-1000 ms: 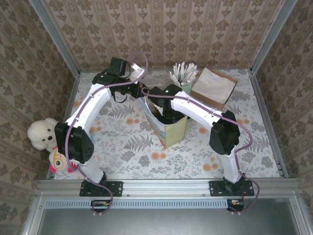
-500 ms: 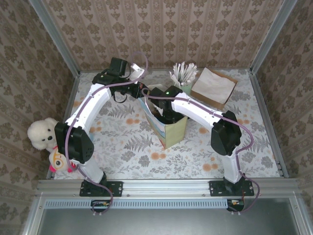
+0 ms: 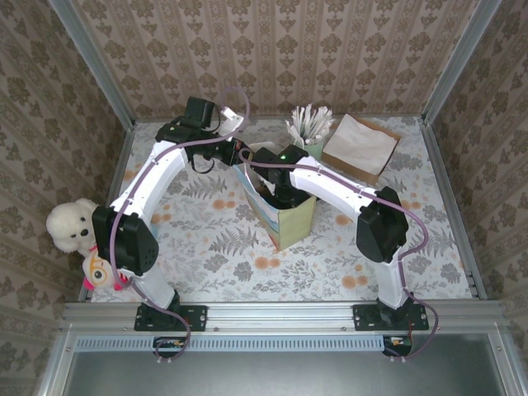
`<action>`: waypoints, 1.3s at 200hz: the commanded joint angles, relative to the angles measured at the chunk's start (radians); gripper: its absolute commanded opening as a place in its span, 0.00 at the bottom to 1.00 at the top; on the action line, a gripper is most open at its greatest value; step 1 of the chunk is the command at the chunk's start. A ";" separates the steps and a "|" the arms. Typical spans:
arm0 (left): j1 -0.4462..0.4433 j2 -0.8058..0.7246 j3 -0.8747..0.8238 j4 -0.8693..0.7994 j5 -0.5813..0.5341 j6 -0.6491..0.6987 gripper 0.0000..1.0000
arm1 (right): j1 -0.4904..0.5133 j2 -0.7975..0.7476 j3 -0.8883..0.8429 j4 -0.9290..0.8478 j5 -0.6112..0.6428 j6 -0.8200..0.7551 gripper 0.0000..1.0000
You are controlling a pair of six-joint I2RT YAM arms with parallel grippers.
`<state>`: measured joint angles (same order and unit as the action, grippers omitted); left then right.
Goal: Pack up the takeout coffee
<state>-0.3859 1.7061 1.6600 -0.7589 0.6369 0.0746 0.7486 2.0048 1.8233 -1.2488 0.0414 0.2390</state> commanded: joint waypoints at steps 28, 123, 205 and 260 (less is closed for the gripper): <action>-0.004 0.016 0.025 -0.013 0.033 -0.004 0.00 | 0.001 -0.055 -0.034 0.042 0.018 0.006 0.48; -0.008 0.022 0.032 -0.014 0.033 -0.015 0.00 | 0.001 -0.066 -0.057 0.080 0.021 -0.011 0.48; -0.010 0.020 0.031 -0.017 0.029 -0.012 0.00 | 0.001 -0.047 -0.124 0.097 0.026 -0.009 0.48; -0.010 0.020 0.027 -0.020 0.027 -0.008 0.00 | 0.000 -0.037 -0.156 0.107 0.024 -0.007 0.47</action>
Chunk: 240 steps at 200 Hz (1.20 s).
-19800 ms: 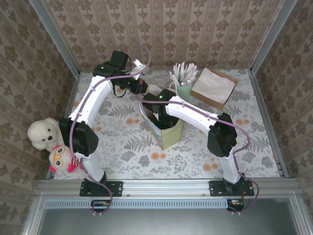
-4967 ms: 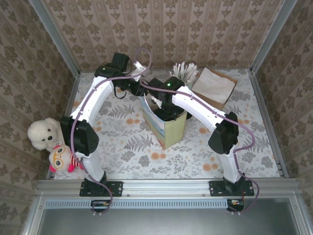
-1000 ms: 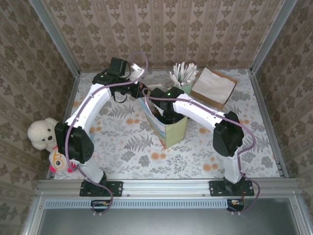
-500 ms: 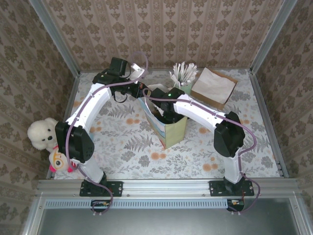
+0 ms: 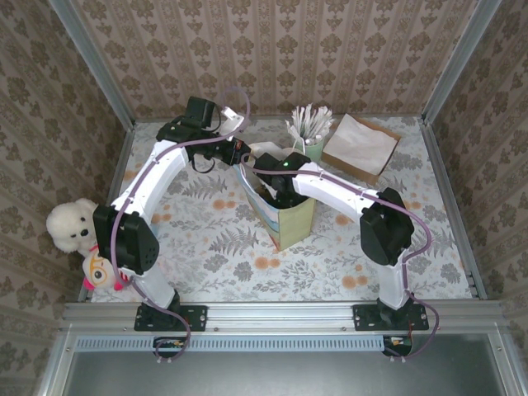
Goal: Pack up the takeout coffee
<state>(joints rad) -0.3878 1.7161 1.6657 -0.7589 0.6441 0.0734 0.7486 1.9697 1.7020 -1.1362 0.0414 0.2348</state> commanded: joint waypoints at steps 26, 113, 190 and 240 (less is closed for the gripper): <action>-0.007 0.008 0.020 -0.026 0.017 -0.003 0.00 | 0.000 0.001 -0.041 -0.001 0.024 -0.005 0.47; -0.008 0.004 0.021 -0.020 0.022 -0.012 0.00 | 0.000 -0.009 -0.111 0.017 0.047 -0.001 0.47; -0.006 0.005 0.020 -0.002 0.019 -0.027 0.00 | 0.001 -0.013 -0.161 0.026 0.042 -0.017 0.46; -0.006 0.002 0.018 -0.008 0.027 -0.021 0.00 | 0.000 0.025 -0.183 0.018 0.050 -0.026 0.46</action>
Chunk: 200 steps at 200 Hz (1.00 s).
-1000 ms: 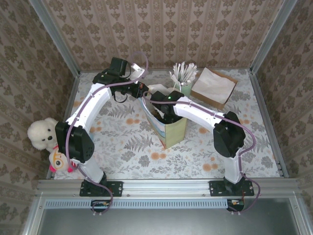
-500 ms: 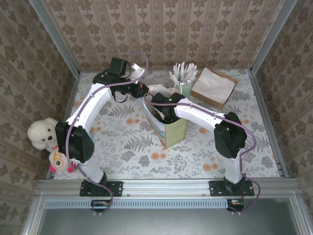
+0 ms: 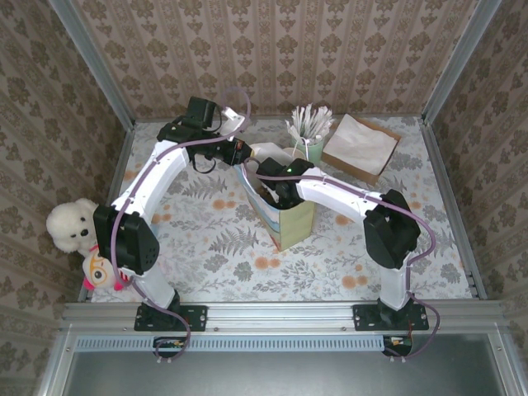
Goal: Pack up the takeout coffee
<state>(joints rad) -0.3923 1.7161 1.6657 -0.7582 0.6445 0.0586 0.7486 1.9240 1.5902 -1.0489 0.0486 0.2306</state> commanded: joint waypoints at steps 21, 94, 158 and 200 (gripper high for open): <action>-0.002 0.002 0.014 -0.007 0.026 -0.005 0.00 | -0.002 0.082 -0.095 -0.061 0.048 -0.022 0.45; -0.002 0.006 0.012 -0.001 0.040 -0.009 0.00 | -0.019 0.162 -0.148 -0.027 0.035 -0.025 0.45; -0.003 0.005 0.018 -0.003 0.051 -0.005 0.00 | -0.020 0.212 -0.161 -0.071 0.013 -0.028 0.45; -0.003 0.008 0.017 -0.001 0.052 -0.002 0.00 | -0.021 0.231 -0.152 -0.094 0.011 -0.027 0.46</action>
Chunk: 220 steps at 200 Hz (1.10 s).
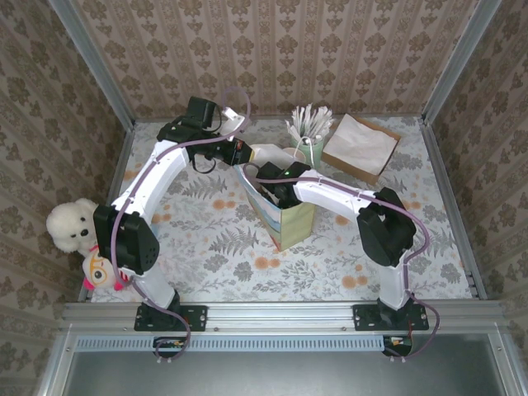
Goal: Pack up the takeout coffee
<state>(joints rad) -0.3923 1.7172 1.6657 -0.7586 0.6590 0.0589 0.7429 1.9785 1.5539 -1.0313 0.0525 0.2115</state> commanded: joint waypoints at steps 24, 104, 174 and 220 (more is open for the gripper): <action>-0.003 0.007 0.020 -0.005 0.042 -0.002 0.00 | -0.014 0.162 -0.100 -0.116 -0.001 -0.009 0.46; -0.009 0.007 0.029 -0.013 0.051 0.002 0.00 | -0.014 0.102 0.035 -0.175 -0.028 -0.013 0.53; -0.032 0.002 0.052 -0.013 0.023 -0.011 0.00 | -0.014 0.060 0.093 -0.204 -0.027 0.002 0.68; -0.053 0.001 0.056 -0.011 -0.007 -0.011 0.00 | -0.014 0.042 0.126 -0.191 -0.051 0.017 0.81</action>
<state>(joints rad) -0.4347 1.7180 1.6840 -0.7738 0.6472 0.0586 0.7364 2.0117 1.6470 -1.1812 0.0284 0.2127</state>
